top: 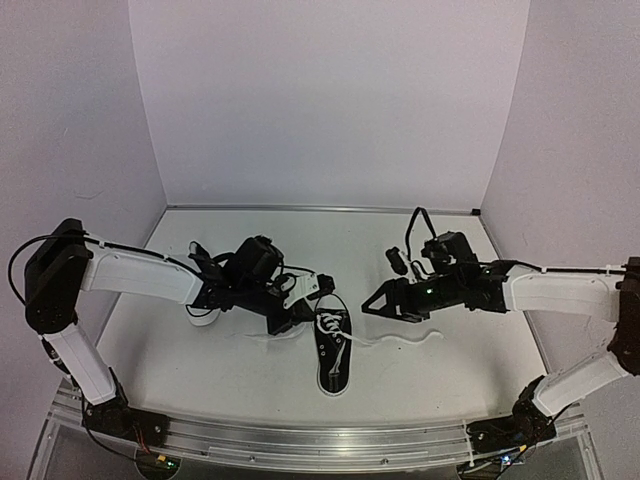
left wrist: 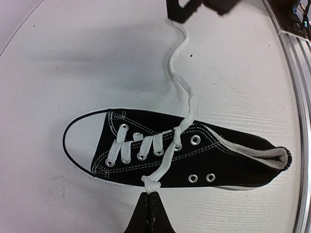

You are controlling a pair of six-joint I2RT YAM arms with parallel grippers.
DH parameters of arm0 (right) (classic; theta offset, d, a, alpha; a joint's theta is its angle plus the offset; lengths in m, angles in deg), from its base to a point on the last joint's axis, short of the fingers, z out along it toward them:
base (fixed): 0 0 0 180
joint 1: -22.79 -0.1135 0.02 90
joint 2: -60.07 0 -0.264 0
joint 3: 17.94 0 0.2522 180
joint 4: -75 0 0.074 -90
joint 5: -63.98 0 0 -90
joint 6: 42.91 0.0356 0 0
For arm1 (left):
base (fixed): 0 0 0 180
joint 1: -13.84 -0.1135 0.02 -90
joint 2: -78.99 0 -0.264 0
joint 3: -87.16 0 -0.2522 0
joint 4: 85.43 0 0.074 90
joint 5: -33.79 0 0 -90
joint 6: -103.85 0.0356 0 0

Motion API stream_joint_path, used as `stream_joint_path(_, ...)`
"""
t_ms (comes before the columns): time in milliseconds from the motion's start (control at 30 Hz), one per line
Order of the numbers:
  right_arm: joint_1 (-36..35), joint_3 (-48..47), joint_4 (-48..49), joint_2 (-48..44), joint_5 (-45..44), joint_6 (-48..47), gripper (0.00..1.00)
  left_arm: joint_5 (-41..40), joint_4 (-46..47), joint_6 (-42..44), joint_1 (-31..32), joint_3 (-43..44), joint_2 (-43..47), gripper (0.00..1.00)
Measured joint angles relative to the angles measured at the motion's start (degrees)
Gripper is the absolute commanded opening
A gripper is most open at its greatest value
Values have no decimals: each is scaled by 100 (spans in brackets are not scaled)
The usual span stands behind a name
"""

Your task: Tie the shoes

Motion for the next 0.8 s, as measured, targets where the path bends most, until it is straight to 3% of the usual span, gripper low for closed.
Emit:
stream_joint_path(267,-458,-274,618,725,137,295,48,115,737,-199,24,-82,1,0)
stream_joint_path(800,-544,-92,2690,1583,487,1590,39,263,1214,-262,70,-83,-123,0)
